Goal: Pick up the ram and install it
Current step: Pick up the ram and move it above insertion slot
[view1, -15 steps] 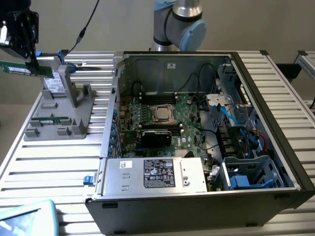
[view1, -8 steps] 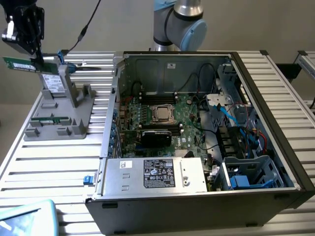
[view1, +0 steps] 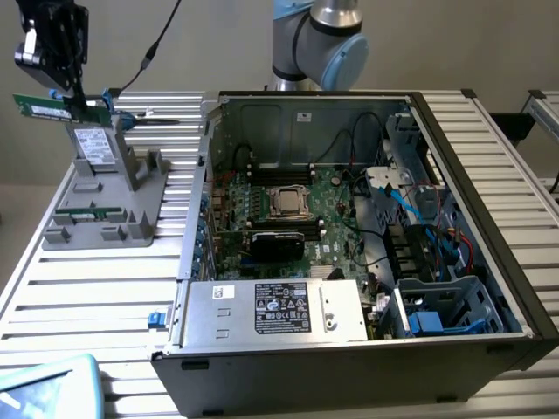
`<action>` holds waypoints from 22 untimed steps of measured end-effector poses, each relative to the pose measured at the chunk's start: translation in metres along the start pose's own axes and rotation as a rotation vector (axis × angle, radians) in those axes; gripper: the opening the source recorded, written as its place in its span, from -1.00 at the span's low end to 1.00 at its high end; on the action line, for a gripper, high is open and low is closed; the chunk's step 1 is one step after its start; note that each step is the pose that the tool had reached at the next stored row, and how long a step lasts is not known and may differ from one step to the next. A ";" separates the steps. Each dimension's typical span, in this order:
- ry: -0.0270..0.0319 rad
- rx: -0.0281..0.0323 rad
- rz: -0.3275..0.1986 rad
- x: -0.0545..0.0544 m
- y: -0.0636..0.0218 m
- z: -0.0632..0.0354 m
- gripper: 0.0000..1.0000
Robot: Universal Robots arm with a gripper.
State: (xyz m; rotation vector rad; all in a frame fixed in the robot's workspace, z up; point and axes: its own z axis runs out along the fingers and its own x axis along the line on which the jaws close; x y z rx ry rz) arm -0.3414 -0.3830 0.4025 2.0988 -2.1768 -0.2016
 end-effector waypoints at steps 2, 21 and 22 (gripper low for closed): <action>0.0001 -0.0023 0.000 0.000 -0.0033 -0.0020 -0.74; -0.0006 0.0197 0.000 0.000 -0.0190 -0.0114 -0.74; -0.0006 0.0196 0.000 0.000 -0.0220 -0.0122 -0.74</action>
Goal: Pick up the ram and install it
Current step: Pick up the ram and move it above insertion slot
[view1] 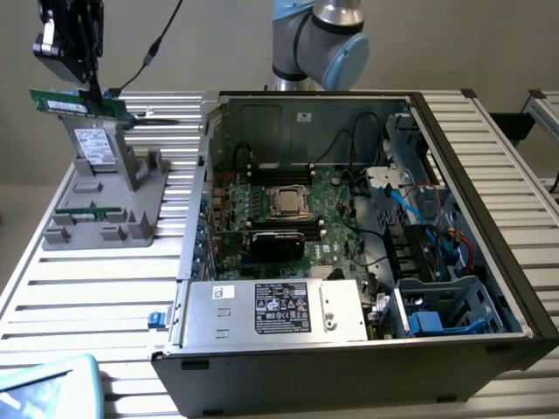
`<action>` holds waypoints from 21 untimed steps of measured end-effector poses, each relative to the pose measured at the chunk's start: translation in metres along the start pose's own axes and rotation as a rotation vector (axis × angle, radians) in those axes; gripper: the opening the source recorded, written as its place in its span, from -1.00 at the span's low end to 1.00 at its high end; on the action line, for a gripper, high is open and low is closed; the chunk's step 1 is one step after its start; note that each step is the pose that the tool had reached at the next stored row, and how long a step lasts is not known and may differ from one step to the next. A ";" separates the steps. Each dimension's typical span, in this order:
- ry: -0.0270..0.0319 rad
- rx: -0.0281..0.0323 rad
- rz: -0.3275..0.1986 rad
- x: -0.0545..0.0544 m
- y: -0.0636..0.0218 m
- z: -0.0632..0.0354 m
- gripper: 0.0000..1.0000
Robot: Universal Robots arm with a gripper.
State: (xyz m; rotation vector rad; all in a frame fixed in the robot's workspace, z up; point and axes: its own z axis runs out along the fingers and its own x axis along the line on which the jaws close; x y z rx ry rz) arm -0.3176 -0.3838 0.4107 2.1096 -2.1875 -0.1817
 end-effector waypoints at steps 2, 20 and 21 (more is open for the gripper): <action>-0.0001 0.0001 0.000 0.000 -0.0056 -0.0012 -0.74; -0.0002 0.0018 -0.001 0.001 -0.0508 -0.0130 -0.74; -0.0003 0.0019 -0.001 0.001 -0.0534 -0.0136 -0.74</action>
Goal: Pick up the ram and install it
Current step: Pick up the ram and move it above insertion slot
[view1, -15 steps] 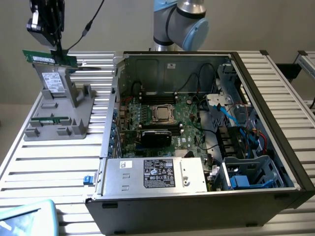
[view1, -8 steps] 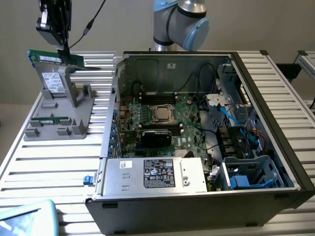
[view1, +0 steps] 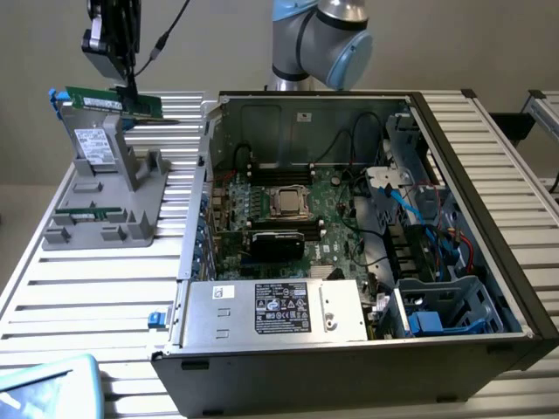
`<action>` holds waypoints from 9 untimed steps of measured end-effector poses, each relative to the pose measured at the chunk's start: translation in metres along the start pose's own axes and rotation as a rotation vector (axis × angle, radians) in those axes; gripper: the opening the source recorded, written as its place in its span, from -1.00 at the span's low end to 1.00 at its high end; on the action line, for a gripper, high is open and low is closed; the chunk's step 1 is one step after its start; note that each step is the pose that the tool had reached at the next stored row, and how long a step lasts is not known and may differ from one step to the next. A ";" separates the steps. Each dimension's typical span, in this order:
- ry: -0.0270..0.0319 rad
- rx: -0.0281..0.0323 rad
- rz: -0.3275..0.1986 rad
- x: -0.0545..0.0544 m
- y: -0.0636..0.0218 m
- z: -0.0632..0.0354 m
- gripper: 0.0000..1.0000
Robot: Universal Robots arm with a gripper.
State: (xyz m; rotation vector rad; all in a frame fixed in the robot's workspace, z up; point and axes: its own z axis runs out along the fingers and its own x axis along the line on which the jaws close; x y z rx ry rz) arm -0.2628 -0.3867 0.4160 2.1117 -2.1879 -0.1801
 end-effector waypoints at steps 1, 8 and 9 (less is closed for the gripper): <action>0.0000 0.0001 0.000 0.000 -0.0027 -0.0007 -0.74; 0.0001 0.0002 0.000 0.000 -0.0230 -0.0062 -0.74; 0.0000 0.0002 0.000 0.000 -0.0261 -0.0071 -0.74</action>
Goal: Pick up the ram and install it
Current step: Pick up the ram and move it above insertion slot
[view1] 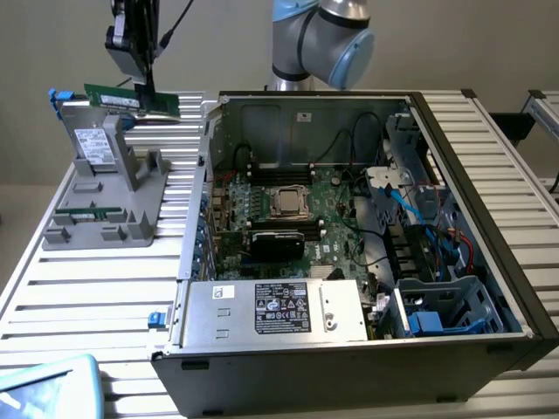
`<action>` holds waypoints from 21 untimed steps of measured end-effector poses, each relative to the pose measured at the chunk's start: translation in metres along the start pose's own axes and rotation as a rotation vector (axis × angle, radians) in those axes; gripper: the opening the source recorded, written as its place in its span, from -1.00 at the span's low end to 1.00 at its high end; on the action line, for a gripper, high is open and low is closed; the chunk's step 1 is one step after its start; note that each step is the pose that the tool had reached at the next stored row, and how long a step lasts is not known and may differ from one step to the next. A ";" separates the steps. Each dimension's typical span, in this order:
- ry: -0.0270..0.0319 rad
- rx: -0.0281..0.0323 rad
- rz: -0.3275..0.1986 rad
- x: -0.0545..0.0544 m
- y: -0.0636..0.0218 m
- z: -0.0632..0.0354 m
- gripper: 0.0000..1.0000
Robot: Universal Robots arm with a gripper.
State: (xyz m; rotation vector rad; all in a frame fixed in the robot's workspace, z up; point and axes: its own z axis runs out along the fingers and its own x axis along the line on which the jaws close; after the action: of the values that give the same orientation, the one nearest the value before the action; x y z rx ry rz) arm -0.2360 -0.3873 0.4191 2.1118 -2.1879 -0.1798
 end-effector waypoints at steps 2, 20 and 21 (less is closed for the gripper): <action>0.0000 0.0000 0.000 0.000 -0.0063 -0.0019 -0.74; 0.0000 0.0000 0.000 0.000 -0.0765 -0.0239 -0.74; 0.0000 0.0000 0.000 0.000 -0.0812 -0.0254 -0.74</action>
State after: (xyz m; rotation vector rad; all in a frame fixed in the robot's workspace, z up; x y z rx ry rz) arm -0.1519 -0.3908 0.4320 2.1117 -2.1880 -0.1798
